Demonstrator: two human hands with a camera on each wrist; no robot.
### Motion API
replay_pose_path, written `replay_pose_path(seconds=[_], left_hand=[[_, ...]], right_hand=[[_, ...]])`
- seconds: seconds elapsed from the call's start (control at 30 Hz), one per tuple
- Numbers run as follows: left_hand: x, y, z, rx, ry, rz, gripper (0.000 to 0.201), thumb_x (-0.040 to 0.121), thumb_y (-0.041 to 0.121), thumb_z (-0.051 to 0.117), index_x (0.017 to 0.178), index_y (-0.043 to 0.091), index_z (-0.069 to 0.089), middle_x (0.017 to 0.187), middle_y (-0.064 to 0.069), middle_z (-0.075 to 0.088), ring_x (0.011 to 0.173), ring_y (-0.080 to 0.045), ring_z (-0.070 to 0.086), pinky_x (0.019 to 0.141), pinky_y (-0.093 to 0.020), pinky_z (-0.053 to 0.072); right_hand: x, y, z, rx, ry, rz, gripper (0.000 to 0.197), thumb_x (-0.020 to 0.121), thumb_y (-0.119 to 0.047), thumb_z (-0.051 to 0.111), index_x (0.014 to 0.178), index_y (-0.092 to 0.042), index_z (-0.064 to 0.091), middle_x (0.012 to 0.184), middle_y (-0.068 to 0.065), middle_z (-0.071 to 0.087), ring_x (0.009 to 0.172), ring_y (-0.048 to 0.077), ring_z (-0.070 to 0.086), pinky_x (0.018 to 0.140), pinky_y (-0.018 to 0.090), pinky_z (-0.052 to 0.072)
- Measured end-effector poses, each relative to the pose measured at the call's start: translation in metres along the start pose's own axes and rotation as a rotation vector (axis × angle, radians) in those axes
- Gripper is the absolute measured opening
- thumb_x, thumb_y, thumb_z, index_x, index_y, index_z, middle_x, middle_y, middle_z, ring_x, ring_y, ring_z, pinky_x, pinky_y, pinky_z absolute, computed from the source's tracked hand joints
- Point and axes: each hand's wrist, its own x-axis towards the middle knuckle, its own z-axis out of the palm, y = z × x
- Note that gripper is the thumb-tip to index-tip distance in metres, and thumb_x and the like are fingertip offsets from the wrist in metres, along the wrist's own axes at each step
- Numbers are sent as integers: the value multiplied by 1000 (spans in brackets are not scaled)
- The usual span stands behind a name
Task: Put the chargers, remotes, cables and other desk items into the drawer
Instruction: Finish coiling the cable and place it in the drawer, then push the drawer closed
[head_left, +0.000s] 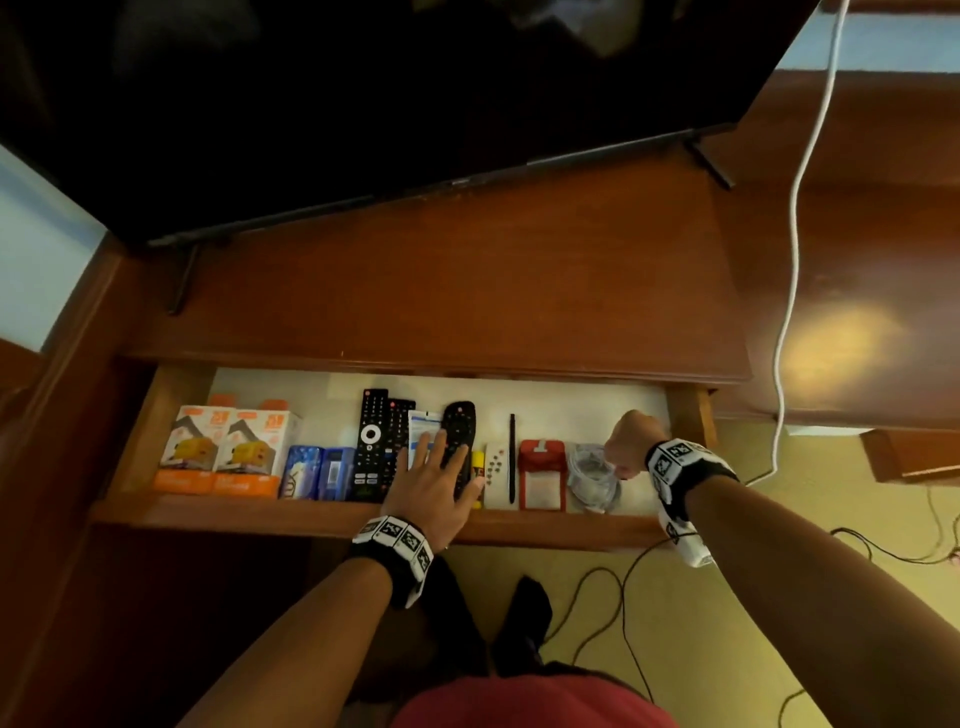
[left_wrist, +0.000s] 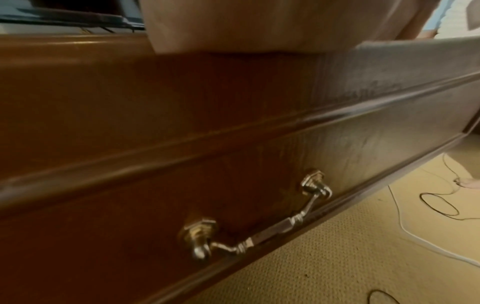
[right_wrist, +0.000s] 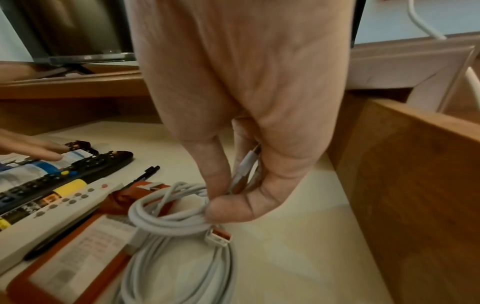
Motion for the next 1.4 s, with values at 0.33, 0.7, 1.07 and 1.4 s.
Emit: replay_pose_path(seconds=[0.33,0.7,1.07,1.4], left_hand=[[1,-1,3,-22,14,-16,70,102,64,18,161,27,27,172,-4,9,159,-27,3,127,-53,6],[-15,-6,-2,-20,99,21,80,98,64,3,150,22,46,165,-7,30,155,-27,18,125,-49,15],[-73,-103,-6,217,3,167,92,90,86,17,154,21,35,154,-7,41,141,-28,39,120,-52,26],[-41,-125,-9,329,28,389,77,94,81,23,132,18,47,135,-9,51,120,-30,53,100,-49,46]], right_hand=[[-7,-5,2,-220,-7,-19,20,85,-25,59,81,-6,63,86,14,67,73,25,63,54,26,45],[-102,-34,74,-265,217,-610,45,103,-37,29,138,-22,52,137,1,54,129,24,46,107,41,41],[-127,-88,156,-565,160,-752,64,99,-61,18,146,-23,40,138,1,54,126,23,50,104,45,41],[-105,-89,159,-769,212,-814,70,101,-66,15,130,-17,56,123,9,64,104,30,63,84,47,54]])
